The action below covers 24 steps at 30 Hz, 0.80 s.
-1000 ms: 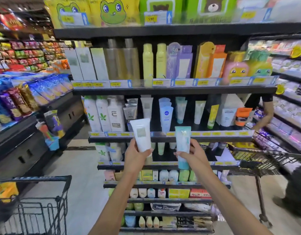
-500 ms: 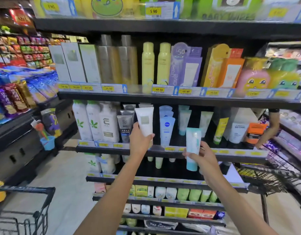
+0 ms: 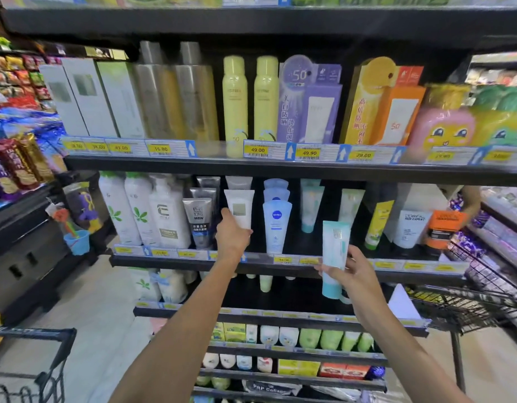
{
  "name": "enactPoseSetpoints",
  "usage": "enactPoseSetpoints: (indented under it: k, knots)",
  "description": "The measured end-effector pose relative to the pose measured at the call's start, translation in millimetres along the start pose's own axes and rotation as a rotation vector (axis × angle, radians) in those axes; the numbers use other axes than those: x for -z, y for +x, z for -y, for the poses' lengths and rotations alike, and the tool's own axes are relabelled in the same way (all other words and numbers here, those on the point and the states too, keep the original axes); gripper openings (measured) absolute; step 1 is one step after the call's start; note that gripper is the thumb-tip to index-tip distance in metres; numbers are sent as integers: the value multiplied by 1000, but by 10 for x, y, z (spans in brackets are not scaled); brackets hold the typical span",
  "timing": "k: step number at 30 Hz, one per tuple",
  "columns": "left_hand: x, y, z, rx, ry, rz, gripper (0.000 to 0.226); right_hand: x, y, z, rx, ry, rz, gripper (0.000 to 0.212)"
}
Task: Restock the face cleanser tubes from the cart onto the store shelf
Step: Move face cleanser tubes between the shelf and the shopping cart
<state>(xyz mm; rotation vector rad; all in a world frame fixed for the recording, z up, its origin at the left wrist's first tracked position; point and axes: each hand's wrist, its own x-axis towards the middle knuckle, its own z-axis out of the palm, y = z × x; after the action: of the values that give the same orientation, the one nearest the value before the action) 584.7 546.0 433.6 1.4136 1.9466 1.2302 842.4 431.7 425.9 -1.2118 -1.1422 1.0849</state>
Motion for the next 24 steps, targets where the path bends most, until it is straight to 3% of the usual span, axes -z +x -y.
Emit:
enactPoseSetpoints:
  k: [15, 21, 24]
  knots:
    - [-116, 231, 68, -6, 90, 36, 67, 35, 22, -74, 23, 17, -1, 52]
    - [14, -110, 75, -119, 176, 0, 48, 6, 67, 108, 106, -27, -34, 47]
    - [77, -341, 150, -248, 303, 92, 37, -26, 195, 236, 146, -76, -49, 47]
